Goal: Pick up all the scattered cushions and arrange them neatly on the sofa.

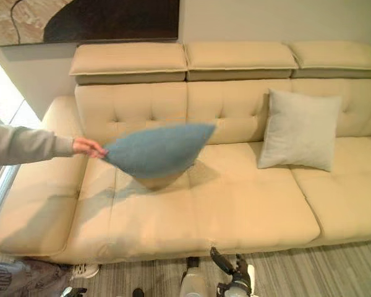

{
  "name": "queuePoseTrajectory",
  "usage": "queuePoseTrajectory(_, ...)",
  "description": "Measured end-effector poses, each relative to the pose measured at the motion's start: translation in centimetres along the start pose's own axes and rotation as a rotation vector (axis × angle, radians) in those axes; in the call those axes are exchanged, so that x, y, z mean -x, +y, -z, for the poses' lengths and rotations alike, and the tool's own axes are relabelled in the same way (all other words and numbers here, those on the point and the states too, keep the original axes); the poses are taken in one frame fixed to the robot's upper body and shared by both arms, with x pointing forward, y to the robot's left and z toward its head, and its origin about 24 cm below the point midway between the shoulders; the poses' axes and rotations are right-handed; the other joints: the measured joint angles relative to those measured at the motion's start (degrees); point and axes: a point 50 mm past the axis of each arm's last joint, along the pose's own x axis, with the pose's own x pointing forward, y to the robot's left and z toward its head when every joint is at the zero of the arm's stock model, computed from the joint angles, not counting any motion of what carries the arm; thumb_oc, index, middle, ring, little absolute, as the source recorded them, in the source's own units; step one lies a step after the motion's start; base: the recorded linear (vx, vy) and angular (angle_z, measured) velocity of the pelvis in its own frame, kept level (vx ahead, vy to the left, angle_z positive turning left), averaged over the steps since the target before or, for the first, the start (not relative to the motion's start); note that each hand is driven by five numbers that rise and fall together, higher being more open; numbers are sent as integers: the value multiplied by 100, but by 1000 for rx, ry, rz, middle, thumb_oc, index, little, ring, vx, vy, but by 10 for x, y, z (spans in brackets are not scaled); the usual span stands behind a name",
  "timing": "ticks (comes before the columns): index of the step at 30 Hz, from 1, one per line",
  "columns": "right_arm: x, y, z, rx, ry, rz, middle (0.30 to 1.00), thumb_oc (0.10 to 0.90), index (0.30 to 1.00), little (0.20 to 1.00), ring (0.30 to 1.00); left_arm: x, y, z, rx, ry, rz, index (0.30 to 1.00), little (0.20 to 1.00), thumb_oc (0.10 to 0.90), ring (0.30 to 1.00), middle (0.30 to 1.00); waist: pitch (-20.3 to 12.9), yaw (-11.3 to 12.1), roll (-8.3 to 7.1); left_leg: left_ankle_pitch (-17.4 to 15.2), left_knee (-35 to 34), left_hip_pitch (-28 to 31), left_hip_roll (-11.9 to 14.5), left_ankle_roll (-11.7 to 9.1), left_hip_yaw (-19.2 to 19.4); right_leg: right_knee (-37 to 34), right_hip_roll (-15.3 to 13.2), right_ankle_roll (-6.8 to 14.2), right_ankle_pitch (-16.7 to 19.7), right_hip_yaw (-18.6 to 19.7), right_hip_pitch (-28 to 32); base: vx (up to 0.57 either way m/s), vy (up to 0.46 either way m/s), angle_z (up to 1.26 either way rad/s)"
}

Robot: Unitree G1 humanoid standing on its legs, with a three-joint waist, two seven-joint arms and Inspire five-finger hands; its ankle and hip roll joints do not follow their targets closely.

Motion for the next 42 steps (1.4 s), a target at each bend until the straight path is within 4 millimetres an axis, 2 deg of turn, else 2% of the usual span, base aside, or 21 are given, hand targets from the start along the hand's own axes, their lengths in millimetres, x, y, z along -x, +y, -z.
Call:
queuePoseTrajectory(1, 0, 1, -1, -2, -2, -2, 900, 800, 900, 900, 900, 1, -1, 4, 0, 13, 2, 900, 900, 800, 900, 900, -9, 79, 18, 33, -32, 19, 69, -39, -2, -152, -11, 134, -167, 62, 378, -142, -195, -11)
queuePoseTrajectory(2, 0, 1, -2, -2, -4, -2, 900, 800, 900, 900, 900, 1, -3, 10, -2, 27, 4, 900, 900, 800, 900, 900, -26, 143, 18, 51, -46, 22, 123, -65, 43, -316, -75, 140, -269, 44, 626, -130, -223, -34)
queuePoseTrajectory(3, 0, 2, -2, -2, -6, -4, 900, 800, 900, 900, 900, 2, -3, 19, -10, 58, -3, 900, 900, 800, 900, 900, -114, 299, -91, 60, -46, 13, 158, -169, 123, -900, -116, 166, -337, -99, 1118, -85, -182, -44)
queuePoseTrajectory(4, 1, 6, -4, -5, -10, -12, 900, 800, 900, 900, 900, 3, -1, 23, -14, 70, -13, 900, 900, 800, 900, 900, -156, 358, -182, 54, -57, 6, 123, -283, 183, -1283, -117, 165, -469, -114, 1333, -118, -258, -55)
queuePoseTrajectory(5, -3, 3, -13, 2, -37, -7, 900, 800, 900, 900, 900, 4, -9, 25, -6, 89, 6, 900, 900, 800, 900, 900, -139, 395, -52, 106, -42, -56, 294, -409, 189, -1804, 159, -26, -410, -137, 1525, -97, -272, -35)
queuePoseTrajectory(7, -5, -5, -18, 15, -65, 7, 900, 800, 900, 900, 900, 9, -23, 32, -6, 115, 38, 900, 900, 800, 900, 900, -249, 378, 143, 339, -122, -37, 528, -409, 136, -2073, 469, -145, -302, -91, 1598, -85, -305, -27)
queuePoseTrajectory(11, -6, -14, -18, 51, -91, 18, 900, 800, 900, 900, 900, 10, -27, 34, 16, 136, 33, 900, 900, 800, 900, 900, -410, 381, -42, 748, 282, -249, 783, -453, 67, -2199, 727, -402, -337, 30, 1619, -49, -233, -15)
queuePoseTrajectory(12, -5, -17, -13, 62, -78, 23, 900, 800, 900, 900, 900, 8, -23, 28, 14, 122, 18, 900, 900, 800, 900, 900, -454, 314, -74, 895, 279, -249, 850, -500, 53, -2230, 818, -442, -333, 10, 1641, -37, -185, 11)
queuePoseTrajectory(14, -3, -18, -8, 75, -71, 22, 900, 800, 900, 900, 900, 8, -20, 31, 6, 146, 12, 900, 900, 800, 900, 900, -468, 233, -120, 957, 260, -245, 946, -551, 15, -2292, 922, -498, -325, -52, 1713, -24, -111, 11)
queuePoseTrajectory(17, -1, -27, 6, 96, -38, 36, 900, 800, 900, 900, 900, 8, -22, 30, -27, 146, 14, 900, 900, 800, 900, 900, -470, 133, -73, 972, 241, -252, 1006, -567, 10, -2332, 981, -504, -331, -119, 1751, -16, -110, 9)
queuePoseTrajectory(21, 2, -24, 13, 105, -23, 22, 900, 800, 900, 900, 900, 8, -23, 29, 14, 152, 5, 900, 900, 800, 900, 900, -437, 104, -16, 973, 74, -222, 982, -570, 4, -2339, 973, -488, -320, -164, 1736, -8, -77, 9)
queuePoseTrajectory(26, 3, -21, 5, 86, -54, 18, 900, 800, 900, 900, 900, 9, -22, 28, 170, 170, -30, 900, 900, 800, 900, 900, -373, 135, 101, 962, -224, -157, 921, -559, 12, -2318, 922, -441, -313, -270, 1709, 13, -28, 14)
queuePoseTrajectory(29, 3, -19, -8, 62, -110, 15, 900, 800, 900, 900, 900, 6, -13, 12, 310, 116, -80, 900, 900, 800, 900, 900, -336, 128, 240, 865, -347, -134, 866, -417, 11, -2283, 892, -416, -310, -271, 1680, 26, -6, 10)
queuePoseTrajectory(31, 2, -18, -13, 56, -123, 15, 900, 800, 900, 900, 900, 4, -5, -12, 368, 11, -99, 900, 900, 800, 900, 900, -335, 128, 328, 705, -374, -104, 823, -281, 12, -2191, 852, -379, -330, -265, 1646, 31, -2, 4)
queuePoseTrajectory(34, 2, -18, -19, 42, -145, 17, 900, 800, 900, 900, 900, 5, 3, -38, 410, -101, -110, 900, 900, 800, 900, 900, -317, 103, 384, 592, -363, -77, 770, -297, 9, -2010, 776, -313, -386, -249, 1584, -2, -3, -1)
queuePoseTrajectory(35, 2, -19, -20, 39, -149, 19, 900, 800, 900, 900, 900, 6, 7, -51, 444, -155, -113, 900, 900, 800, 900, 900, -296, 115, 425, 599, -324, -94, 750, -347, 12, -1909, 742, -289, -422, -258, 1554, -41, -15, 4)
queuePoseTrajectory(36, 1, -18, -23, 36, -156, 19, 900, 800, 900, 900, 900, 7, 10, -59, 465, -186, -116, 900, 900, 800, 900, 900, -262, 101, 435, 602, -153, -208, 761, -505, 2, -1713, 721, -304, -507, -254, 1445, -68, -28, 9)
queuePoseTrajectory(37, 1, -18, -26, 32, -168, 19, 900, 800, 900, 900, 900, 8, 16, -70, 480, -232, -123, 900, 900, 800, 900, 900, -202, 94, 417, 561, 113, -420, 774, -717, -17, -1367, 682, -345, -662, -236, 1228, -48, -13, 19)
queuePoseTrajectory(39, -1, -17, -34, 26, -188, 23, 900, 800, 900, 900, 900, 11, 32, -98, 519, -336, -139, 900, 900, 800, 900, 900, 73, 101, 278, 622, 588, -766, 701, -867, -149, -792, 521, -461, -983, -186, 877, 46, 95, 27)
queuePoseTrajectory(41, -2, -17, -40, 33, -207, 27, 900, 800, 900, 900, 900, 12, 35, -104, 548, -348, -136, 900, 900, 800, 900, 900, 157, 137, 121, 900, 862, -1052, 672, -772, -136, -852, 404, -547, -965, -181, 861, 143, 153, 10)
queuePoseTrajectory(42, -3, -18, -42, 36, -212, 31, 900, 800, 900, 900, 900, 11, 34, -102, 547, -343, -135, 900, 900, 800, 900, 900, 177, 136, 95, 917, 857, -1077, 709, -738, -134, -886, 394, -558, -956, -185, 899, 145, 160, 6)
